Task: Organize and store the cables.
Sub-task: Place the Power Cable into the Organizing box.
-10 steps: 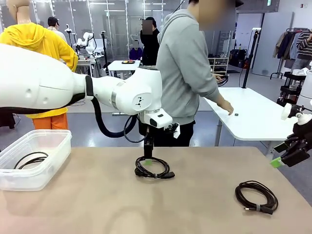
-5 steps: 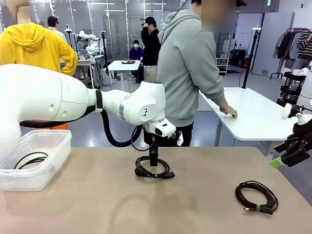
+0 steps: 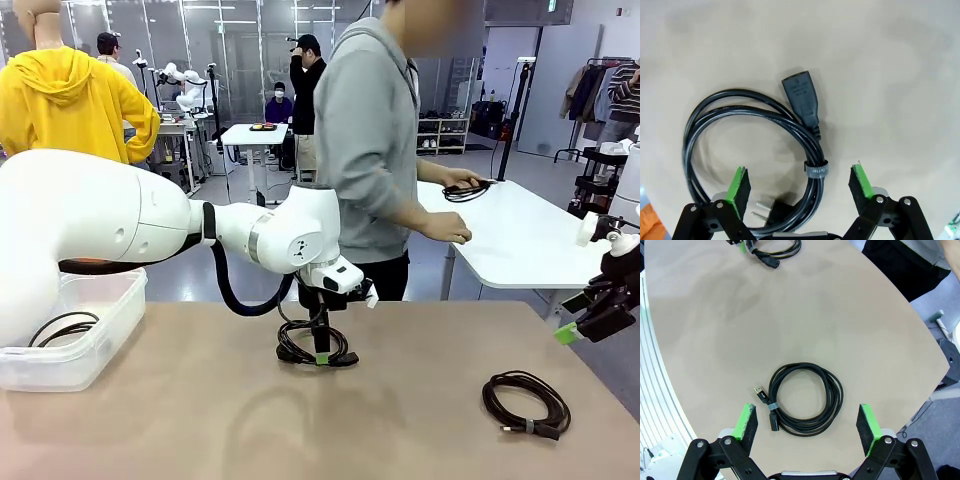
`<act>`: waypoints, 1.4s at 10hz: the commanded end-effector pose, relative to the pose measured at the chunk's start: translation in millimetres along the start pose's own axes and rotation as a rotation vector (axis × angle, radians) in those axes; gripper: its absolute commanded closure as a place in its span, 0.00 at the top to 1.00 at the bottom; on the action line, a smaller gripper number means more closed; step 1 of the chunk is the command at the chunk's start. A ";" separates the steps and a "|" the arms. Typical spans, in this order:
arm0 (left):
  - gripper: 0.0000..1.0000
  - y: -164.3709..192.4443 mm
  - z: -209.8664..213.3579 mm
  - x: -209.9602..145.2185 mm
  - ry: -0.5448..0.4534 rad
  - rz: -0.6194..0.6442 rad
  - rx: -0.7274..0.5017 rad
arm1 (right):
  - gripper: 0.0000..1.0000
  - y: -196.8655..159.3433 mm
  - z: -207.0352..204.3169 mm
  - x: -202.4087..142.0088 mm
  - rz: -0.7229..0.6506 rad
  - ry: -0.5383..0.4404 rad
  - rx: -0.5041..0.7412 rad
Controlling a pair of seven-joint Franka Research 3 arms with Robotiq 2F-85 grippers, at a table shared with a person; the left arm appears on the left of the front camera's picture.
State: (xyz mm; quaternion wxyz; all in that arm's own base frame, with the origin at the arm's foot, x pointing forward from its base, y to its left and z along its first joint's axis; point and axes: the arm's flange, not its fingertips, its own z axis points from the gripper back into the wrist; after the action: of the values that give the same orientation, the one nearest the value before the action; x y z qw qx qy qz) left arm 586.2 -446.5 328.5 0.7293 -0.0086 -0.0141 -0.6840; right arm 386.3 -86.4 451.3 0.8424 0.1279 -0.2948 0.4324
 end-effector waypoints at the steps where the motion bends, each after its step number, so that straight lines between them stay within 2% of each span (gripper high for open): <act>1: 1.00 4.4 -10.4 7.1 0.010 0.034 -0.012 | 1.00 -1.4 0.5 0.7 0.002 0.003 0.009; 4: 1.00 6.2 -17.4 4.1 0.014 0.045 -0.013 | 1.00 -1.4 0.5 0.7 0.002 0.003 0.009; 5: 0.50 5.5 -18.7 4.9 0.024 0.036 -0.006 | 1.00 -1.4 0.5 0.7 0.002 0.003 0.009; 6: 0.40 4.2 -19.0 4.2 0.030 0.035 -0.018 | 1.00 -1.4 0.5 0.7 0.002 0.003 0.009; 7: 0.00 4.1 -18.5 2.8 0.032 0.037 -0.024 | 1.00 -1.4 0.5 0.7 0.002 0.003 0.009; 8: 0.00 3.6 -18.3 2.4 0.033 0.035 -0.028 | 1.00 -1.4 0.5 0.7 0.002 0.003 0.009; 9: 0.24 3.3 -17.4 2.8 0.034 0.030 -0.029 | 1.00 -1.4 0.5 0.7 0.002 0.003 0.009; 11: 0.00 2.5 -12.2 1.8 0.041 0.038 -0.041 | 1.00 -1.4 0.5 0.7 0.002 0.003 0.009; 14: 0.00 -4.8 13.1 -2.9 0.043 0.009 -0.041 | 1.00 -1.4 0.5 0.7 0.002 0.003 0.009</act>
State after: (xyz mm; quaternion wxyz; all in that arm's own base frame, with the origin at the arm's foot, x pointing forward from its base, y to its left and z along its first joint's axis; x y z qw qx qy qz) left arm 585.4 -445.2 321.1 0.7379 -0.0074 0.0090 -0.6749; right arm 386.3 -86.4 451.3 0.8424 0.1279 -0.2948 0.4324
